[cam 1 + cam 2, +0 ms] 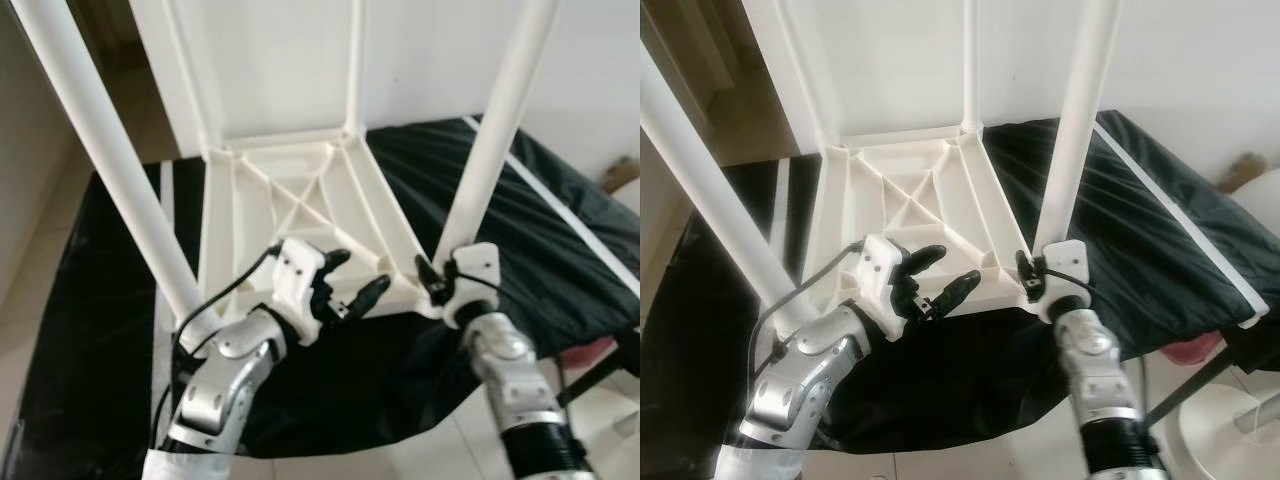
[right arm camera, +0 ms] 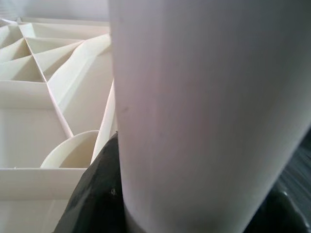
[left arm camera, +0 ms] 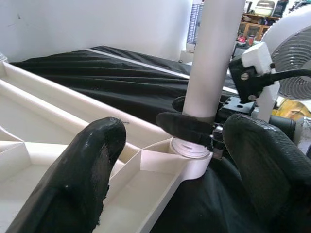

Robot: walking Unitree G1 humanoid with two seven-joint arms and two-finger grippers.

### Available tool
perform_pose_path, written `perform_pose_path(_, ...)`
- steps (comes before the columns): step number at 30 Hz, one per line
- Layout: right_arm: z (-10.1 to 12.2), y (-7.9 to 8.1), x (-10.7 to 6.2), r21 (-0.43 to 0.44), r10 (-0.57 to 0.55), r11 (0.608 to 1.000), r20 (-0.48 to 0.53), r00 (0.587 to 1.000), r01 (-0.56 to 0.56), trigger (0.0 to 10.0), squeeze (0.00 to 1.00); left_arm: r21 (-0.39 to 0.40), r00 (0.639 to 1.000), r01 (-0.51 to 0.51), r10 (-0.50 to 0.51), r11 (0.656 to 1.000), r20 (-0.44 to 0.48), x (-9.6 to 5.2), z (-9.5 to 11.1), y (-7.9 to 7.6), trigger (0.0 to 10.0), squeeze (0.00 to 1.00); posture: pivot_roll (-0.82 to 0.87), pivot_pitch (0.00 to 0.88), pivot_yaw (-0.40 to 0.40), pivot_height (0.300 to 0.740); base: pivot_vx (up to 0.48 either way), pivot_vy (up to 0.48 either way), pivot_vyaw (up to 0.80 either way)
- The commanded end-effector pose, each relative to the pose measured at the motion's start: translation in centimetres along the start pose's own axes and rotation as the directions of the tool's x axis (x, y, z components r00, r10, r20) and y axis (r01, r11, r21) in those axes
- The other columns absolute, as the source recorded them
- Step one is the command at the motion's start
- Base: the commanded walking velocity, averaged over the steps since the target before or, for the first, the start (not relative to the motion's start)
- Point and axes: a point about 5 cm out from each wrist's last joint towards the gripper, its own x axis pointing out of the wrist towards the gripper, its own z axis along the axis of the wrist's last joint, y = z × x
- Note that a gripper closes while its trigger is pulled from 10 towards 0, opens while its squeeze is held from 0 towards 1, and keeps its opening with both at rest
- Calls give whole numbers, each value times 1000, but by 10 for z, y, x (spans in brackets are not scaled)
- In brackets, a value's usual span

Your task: Building children table

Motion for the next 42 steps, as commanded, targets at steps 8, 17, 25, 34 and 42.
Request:
perform_pose_path(8, -16, 20, -10, 16, -403, 912, -150, 903, 410, 10000, 0, 43, 997, -78, 79, 996, -10, 1, 4, 14, 10000, 0, 13, 0, 10, 740, 0, 0, 0)
perform_pose_path(17, -15, 24, -15, 59, -335, 935, -182, 924, 351, 10000, 0, 56, 993, -120, 120, 991, 1, 0, 6, 24, 10000, 0, -3, 0, 8, 740, 0, 0, 0)
perform_pose_path(25, 6, 31, -16, 121, -251, 960, -36, 967, 253, 10000, 1000, 32, 993, -115, 116, 993, -24, -2, 1, 23, 10000, 0, -12, 0, 5, 740, 0, 0, 0)
perform_pose_path(34, 9, 14, -15, 175, -16, 984, 26, 1000, 11, 10000, 1000, 60, 994, -103, 105, 993, -33, 2, 1, 21, 10000, 0, -22, 0, 5, 740, 0, 0, 0)
perform_pose_path(42, 10, -8, -20, 64, 128, 989, 60, 990, -132, 10000, 0, 90, 994, -83, 89, 992, -63, 2, -2, 15, 10000, 0, -27, 0, 11, 740, 0, 0, 0)
